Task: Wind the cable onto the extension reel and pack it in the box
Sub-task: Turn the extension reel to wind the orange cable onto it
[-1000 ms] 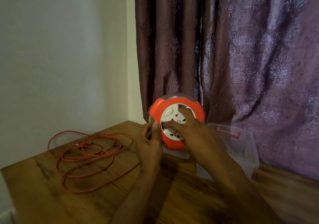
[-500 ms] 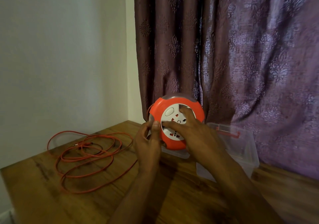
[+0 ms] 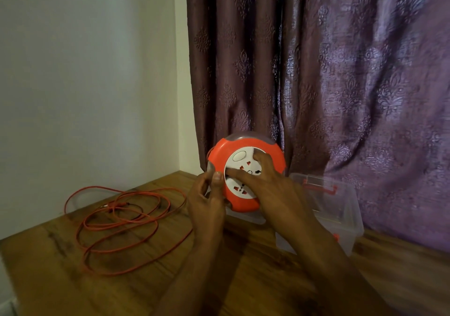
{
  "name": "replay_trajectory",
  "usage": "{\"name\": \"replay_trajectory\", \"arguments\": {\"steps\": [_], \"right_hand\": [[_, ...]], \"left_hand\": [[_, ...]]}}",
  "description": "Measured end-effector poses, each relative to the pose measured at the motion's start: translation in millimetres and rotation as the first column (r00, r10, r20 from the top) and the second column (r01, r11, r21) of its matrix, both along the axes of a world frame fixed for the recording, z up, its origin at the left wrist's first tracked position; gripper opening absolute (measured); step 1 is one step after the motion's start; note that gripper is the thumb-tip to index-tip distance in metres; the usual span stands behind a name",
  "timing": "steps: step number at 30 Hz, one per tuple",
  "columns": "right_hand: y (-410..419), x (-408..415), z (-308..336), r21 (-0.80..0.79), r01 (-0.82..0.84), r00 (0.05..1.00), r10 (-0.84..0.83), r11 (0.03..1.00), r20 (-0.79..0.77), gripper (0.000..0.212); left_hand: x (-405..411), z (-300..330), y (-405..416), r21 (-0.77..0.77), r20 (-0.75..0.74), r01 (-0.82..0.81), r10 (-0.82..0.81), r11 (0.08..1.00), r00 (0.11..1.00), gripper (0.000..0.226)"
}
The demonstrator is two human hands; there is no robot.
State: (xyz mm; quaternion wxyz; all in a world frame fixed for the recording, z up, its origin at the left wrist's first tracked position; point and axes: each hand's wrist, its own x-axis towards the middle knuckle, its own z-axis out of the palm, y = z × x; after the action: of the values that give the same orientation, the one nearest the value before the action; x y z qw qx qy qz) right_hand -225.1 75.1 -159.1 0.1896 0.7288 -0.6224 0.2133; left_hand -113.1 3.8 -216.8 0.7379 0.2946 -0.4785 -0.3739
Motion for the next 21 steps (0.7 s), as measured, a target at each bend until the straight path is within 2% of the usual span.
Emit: {"name": "replay_trajectory", "arguments": {"steps": [5,7,10,13,16,19,21], "right_hand": [[-4.1,1.2,-3.5,-0.041,0.083,0.994,-0.080,0.996,0.074,0.059],[-4.7,2.2,-4.9,-0.076,0.105,0.991,-0.098,0.992,0.089,0.058],[-4.8,3.7,-6.1,-0.120,0.123,0.985,-0.106,0.985,0.136,0.059],[-6.3,4.2,-8.2,-0.176,0.167,0.977,-0.138,0.970,0.165,0.064],[-8.4,3.3,-9.0,-0.208,0.198,0.946,-0.131,0.958,0.296,0.062],[-10.0,2.3,-8.7,-0.250,0.243,0.894,-0.116,0.937,0.433,0.055],[-10.4,3.1,-8.1,-0.251,0.282,0.845,-0.116,0.926,0.521,0.055]], "left_hand": [[-4.8,-1.8,2.6,-0.006,0.007,-0.001,0.001,1.000,1.000,0.045],[-4.3,-1.6,1.7,-0.019,0.009,0.000,0.000,1.000,1.000,0.049],[-3.5,-1.2,0.6,-0.018,0.000,0.021,-0.021,1.000,1.000,0.051],[-5.1,-1.5,1.3,-0.024,0.009,0.040,-0.040,0.999,0.999,0.044],[-5.5,-2.0,2.9,-0.026,0.005,0.081,-0.081,0.996,0.997,0.039],[-8.6,-2.4,4.9,-0.049,0.034,0.082,-0.081,0.995,0.996,0.021],[-12.2,-4.3,5.8,-0.052,0.050,0.078,-0.075,0.996,0.996,0.020]]}}
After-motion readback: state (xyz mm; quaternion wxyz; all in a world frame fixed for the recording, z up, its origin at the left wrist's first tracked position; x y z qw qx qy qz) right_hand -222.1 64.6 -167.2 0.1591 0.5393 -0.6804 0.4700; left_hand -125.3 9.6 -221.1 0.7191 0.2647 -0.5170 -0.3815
